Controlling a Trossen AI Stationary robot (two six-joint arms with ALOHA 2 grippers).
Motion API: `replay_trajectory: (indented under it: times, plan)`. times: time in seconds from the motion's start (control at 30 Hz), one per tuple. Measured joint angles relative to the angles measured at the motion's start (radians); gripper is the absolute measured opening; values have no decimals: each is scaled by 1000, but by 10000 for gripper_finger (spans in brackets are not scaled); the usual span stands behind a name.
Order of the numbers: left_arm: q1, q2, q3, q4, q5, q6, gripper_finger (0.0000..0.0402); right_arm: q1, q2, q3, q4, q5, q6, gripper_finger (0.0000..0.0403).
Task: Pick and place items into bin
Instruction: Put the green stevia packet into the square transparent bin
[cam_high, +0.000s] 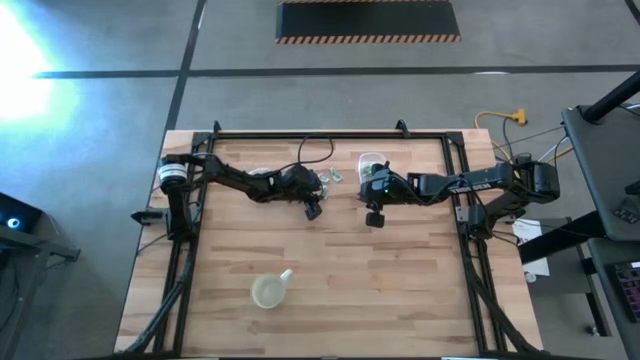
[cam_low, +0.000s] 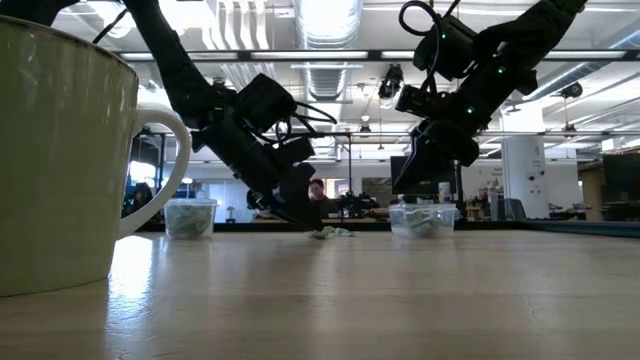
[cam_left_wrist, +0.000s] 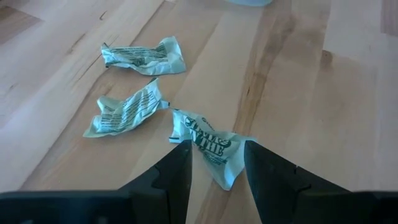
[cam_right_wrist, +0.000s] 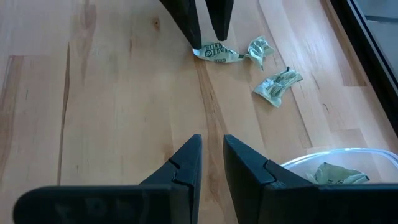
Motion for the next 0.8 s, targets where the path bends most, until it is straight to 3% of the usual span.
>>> replay_trajectory:
  times: [0.8]
  plan:
    - [-19,85,5,86,-15,2,130,0,0,-1,0,0,0,57]
